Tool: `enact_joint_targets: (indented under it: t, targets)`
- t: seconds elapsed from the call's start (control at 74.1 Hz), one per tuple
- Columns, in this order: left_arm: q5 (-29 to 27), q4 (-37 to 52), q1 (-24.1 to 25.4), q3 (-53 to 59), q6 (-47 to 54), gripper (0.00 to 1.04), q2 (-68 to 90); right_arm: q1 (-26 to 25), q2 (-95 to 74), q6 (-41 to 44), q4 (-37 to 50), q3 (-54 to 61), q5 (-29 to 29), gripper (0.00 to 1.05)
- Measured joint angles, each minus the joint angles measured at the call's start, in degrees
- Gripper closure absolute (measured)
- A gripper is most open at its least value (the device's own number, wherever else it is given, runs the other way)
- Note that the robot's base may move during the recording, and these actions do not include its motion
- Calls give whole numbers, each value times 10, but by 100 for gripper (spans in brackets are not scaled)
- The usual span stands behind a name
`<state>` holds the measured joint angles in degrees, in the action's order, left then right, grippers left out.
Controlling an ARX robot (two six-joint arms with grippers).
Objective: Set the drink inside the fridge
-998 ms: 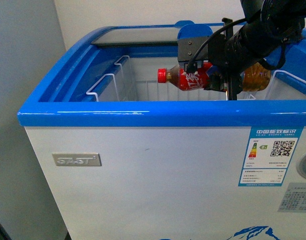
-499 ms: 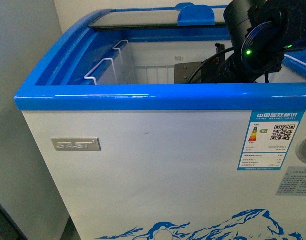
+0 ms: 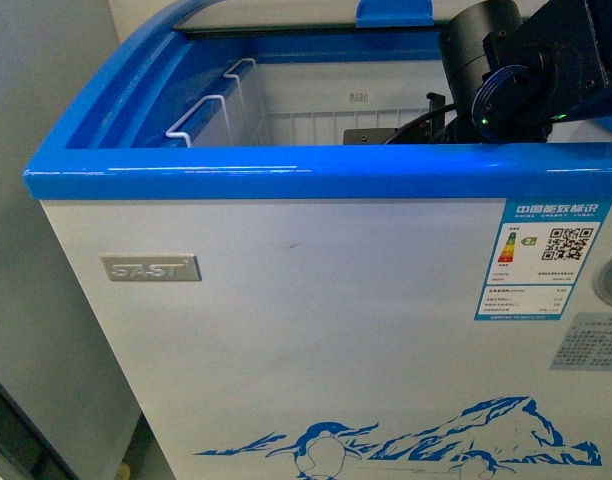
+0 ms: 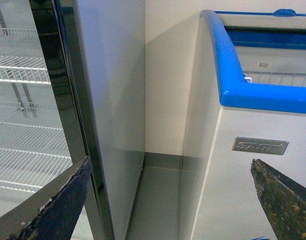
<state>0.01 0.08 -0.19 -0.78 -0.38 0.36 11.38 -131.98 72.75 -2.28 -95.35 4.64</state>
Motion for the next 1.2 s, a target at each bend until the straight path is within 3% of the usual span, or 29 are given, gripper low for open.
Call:
enact_joint_targets:
  t: [0.094, 0.432, 0.688, 0.836, 0.998, 1.2]
  targets:
    - [0, 0, 0, 0, 0, 8, 0, 0, 0, -3, 1, 2, -2, 65]
    - [0, 0, 0, 0, 0, 8, 0, 2, 25, -39, -12, 16, 14, 5]
    - [0, 0, 0, 0, 0, 8, 0, 6, 166, -89, 48, 111, 5, 7]
    - [0, 0, 0, 0, 1, 8, 0, -1, 299, -175, 95, 191, 24, 7]
    - [0, 0, 0, 0, 1, 8, 0, -28, 478, -359, 108, 272, -50, 7]
    - [0, 0, 0, 0, 1, 8, 0, -63, 732, -562, 11, 410, -128, 7]
